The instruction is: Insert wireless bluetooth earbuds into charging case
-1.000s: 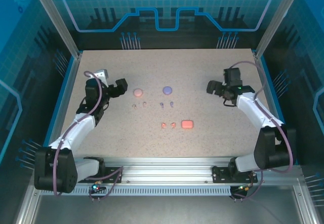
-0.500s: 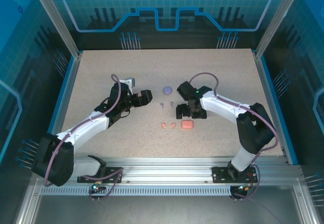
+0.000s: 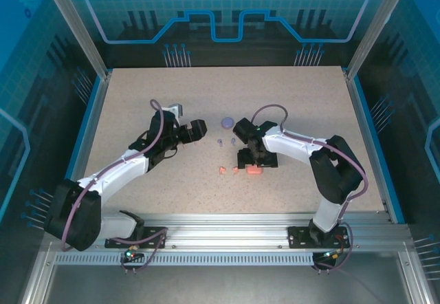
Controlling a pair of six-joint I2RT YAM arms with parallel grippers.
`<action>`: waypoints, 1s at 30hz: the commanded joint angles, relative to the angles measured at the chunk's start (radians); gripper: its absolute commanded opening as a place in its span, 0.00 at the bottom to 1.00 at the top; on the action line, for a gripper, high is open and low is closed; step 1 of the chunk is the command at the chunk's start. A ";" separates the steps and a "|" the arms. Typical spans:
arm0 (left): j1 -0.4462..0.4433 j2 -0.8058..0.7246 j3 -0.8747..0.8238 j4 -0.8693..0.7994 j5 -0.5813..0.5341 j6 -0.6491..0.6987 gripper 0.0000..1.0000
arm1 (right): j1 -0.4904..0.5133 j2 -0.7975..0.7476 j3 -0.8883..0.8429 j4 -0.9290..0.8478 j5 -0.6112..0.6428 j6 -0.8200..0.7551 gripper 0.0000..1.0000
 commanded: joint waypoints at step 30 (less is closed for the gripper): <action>0.022 0.050 0.148 -0.090 0.010 -0.033 0.99 | 0.013 0.083 -0.037 0.033 -0.024 0.096 0.77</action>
